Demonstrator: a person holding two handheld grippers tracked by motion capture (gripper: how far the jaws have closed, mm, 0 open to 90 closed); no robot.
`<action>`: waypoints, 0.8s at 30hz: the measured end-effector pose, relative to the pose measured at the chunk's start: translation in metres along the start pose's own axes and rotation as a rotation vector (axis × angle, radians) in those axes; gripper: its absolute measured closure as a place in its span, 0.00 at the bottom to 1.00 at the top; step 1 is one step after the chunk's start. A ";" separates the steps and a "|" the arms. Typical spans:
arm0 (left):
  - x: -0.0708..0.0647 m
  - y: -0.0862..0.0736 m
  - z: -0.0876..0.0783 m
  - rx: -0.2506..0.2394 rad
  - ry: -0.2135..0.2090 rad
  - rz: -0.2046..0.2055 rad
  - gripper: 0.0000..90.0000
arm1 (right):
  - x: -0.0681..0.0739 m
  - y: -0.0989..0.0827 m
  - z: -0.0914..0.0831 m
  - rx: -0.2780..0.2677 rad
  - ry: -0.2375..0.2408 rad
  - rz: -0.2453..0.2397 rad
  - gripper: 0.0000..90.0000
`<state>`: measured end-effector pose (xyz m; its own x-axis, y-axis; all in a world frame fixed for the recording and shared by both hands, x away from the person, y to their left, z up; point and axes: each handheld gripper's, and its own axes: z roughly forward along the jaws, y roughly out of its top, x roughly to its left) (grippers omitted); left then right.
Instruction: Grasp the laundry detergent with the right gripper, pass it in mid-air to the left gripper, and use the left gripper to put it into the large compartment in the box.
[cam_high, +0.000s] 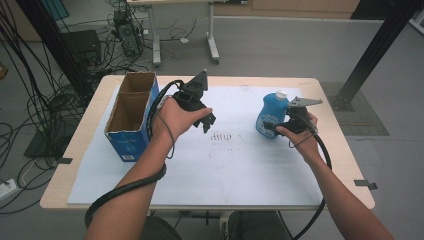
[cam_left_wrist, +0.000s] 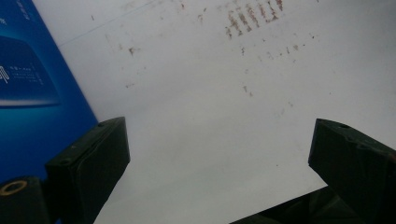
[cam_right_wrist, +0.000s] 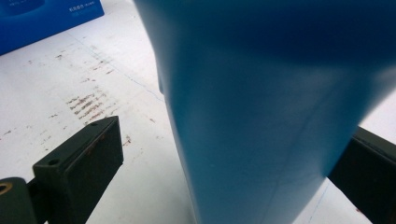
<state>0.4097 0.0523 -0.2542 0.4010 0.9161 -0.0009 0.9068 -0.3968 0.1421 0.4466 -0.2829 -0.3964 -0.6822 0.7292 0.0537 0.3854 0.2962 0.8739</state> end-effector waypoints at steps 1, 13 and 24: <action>0.000 0.000 0.000 0.002 0.000 0.000 0.06 | 0.000 0.000 0.000 -0.002 -0.001 -0.003 0.02; 0.001 0.000 0.000 0.000 -0.001 0.003 0.06 | 0.000 0.000 0.001 -0.020 0.002 -0.010 0.02; 0.000 0.001 -0.002 -0.001 0.002 0.009 0.06 | -0.001 0.000 -0.001 -0.029 0.007 -0.005 0.02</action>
<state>0.4101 0.0520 -0.2519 0.4089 0.9126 0.0023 0.9031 -0.4050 0.1427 0.4465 -0.2839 -0.3956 -0.6885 0.7233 0.0526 0.3639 0.2818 0.8878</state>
